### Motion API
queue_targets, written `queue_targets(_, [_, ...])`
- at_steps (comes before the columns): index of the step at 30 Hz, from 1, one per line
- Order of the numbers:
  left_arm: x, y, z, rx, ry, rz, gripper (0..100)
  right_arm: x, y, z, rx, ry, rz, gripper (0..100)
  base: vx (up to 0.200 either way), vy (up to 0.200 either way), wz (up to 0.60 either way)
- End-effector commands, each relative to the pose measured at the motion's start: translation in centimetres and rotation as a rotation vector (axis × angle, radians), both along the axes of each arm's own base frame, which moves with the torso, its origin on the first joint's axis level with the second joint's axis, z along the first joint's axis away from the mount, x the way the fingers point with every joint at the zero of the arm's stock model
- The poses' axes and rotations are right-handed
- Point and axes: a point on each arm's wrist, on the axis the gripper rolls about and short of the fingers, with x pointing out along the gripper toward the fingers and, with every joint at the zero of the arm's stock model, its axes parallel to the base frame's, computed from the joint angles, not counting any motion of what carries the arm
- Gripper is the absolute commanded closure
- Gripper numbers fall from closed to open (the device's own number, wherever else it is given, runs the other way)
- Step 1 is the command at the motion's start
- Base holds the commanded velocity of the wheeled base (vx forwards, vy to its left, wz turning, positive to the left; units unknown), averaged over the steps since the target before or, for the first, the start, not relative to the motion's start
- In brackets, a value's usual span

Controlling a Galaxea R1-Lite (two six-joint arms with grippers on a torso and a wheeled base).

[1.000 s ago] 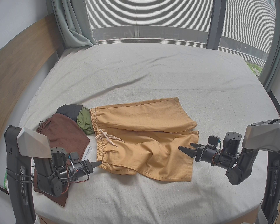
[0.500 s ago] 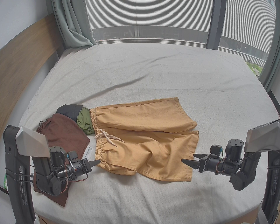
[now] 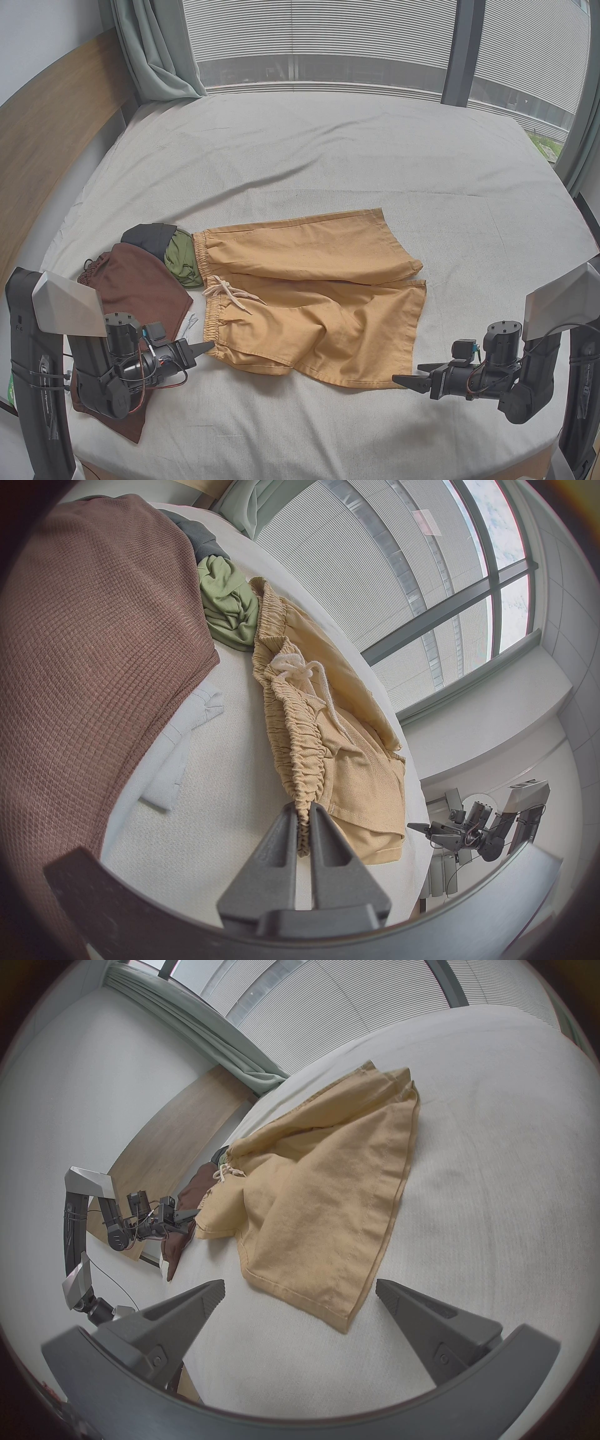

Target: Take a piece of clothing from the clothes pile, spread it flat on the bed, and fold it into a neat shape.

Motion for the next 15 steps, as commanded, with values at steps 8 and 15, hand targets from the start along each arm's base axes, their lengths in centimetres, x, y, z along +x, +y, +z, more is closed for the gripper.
queue_targets(8, [0.0, 0.0, 0.0, 0.000, 0.000, 0.000, 100, -0.4, 0.0, -1.7, -0.017, 0.063, 0.005, 0, 0.000, 0.000, 0.00])
queue_targets(15, [0.0, 0.0, 0.0, 0.000, 0.001, -0.001, 100, -0.1, 0.1, -2.9, -0.021, 0.088, 0.009, 0, 0.000, 0.000, 0.00])
